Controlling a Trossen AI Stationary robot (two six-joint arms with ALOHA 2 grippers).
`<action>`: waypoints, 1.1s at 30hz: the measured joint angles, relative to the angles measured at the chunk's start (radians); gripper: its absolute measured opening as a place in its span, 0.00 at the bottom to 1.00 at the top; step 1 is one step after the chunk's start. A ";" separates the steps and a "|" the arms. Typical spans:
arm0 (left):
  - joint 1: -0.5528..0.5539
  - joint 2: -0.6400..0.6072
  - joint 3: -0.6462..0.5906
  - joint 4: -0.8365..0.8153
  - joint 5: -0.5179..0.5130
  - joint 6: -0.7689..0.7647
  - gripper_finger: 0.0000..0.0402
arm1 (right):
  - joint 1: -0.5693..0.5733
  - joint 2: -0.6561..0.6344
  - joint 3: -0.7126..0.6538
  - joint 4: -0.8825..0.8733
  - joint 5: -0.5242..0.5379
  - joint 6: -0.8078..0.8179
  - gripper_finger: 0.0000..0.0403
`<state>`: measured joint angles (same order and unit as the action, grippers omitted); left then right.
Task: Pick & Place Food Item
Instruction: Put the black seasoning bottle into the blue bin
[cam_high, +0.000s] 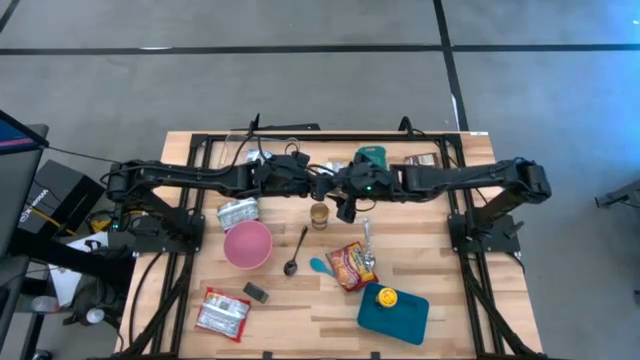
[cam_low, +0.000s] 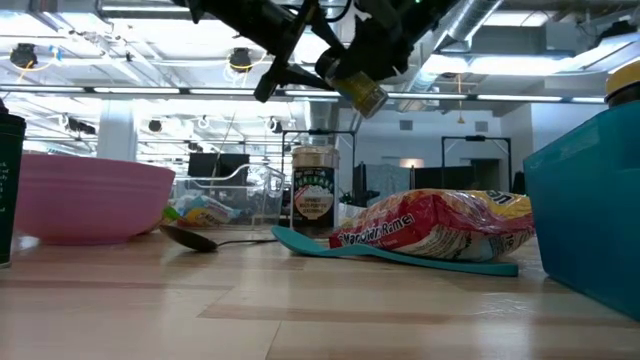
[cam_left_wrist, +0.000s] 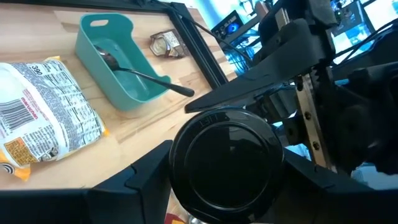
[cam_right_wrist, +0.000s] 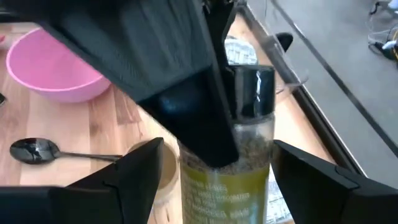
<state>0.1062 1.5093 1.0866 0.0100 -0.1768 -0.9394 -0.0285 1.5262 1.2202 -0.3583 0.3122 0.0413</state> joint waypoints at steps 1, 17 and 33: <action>0.000 0.000 0.000 -0.002 0.000 0.000 0.52 | 0.000 0.005 0.008 -0.018 0.000 0.000 0.71; 0.000 0.000 0.000 -0.010 0.000 0.000 0.52 | -0.004 0.002 0.025 -0.069 -0.010 0.011 0.70; -0.001 -0.001 -0.002 -0.014 0.001 0.000 0.54 | -0.008 0.018 0.024 -0.070 -0.045 0.056 0.38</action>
<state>0.1055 1.5082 1.0847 -0.0044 -0.1757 -0.9394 -0.0360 1.5444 1.2446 -0.4282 0.2668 0.0975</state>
